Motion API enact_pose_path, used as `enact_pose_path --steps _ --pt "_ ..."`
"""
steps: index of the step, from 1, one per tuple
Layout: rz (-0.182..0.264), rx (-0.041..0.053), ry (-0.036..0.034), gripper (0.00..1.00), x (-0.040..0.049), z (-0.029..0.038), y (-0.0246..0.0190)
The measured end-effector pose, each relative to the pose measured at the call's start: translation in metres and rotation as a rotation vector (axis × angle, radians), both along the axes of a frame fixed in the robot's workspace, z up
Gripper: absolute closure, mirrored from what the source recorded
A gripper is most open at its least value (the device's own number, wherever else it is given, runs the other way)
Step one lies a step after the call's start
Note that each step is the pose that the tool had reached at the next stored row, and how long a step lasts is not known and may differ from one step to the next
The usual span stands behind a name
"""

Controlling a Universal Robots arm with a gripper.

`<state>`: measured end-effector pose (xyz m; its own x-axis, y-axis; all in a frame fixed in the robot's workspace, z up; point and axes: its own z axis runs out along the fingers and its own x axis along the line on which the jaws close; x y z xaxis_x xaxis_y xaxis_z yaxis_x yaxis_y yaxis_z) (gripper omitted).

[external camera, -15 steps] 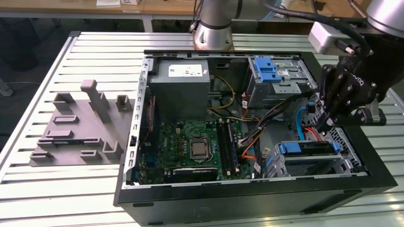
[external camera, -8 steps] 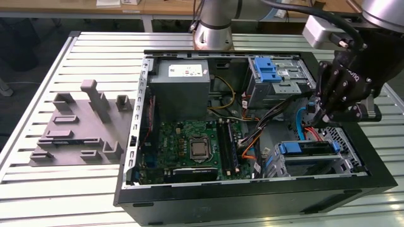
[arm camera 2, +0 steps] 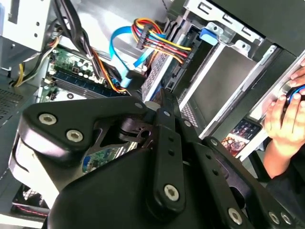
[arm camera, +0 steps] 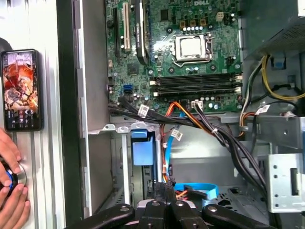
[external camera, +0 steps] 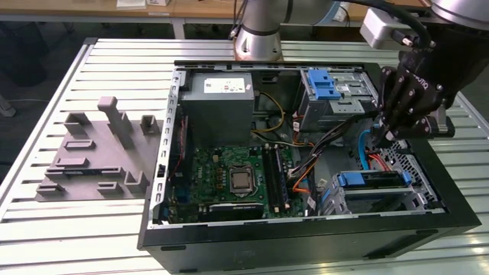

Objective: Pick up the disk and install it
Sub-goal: 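Insert the second disk wire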

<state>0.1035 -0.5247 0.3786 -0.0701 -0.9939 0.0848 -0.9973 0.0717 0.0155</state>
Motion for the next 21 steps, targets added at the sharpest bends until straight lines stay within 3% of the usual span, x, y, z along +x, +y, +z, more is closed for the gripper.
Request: enact_pose_path --steps 5,9,11,17,19,21 --pt "0.000 -0.0014 0.0000 0.89 -0.0001 0.0084 0.0086" --pt "0.000 -0.0110 0.0000 0.89 0.0000 0.0092 0.0171" --pt "0.000 -0.0170 0.0000 0.89 0.0000 0.0091 0.0189" --pt "0.000 -0.0181 0.0000 0.89 0.0000 0.0092 0.0230" --pt "0.000 -0.0180 0.0000 0.76 0.0000 0.0091 0.0254" --pt "0.000 -0.0181 0.0000 0.76 0.0000 0.0092 0.0281"
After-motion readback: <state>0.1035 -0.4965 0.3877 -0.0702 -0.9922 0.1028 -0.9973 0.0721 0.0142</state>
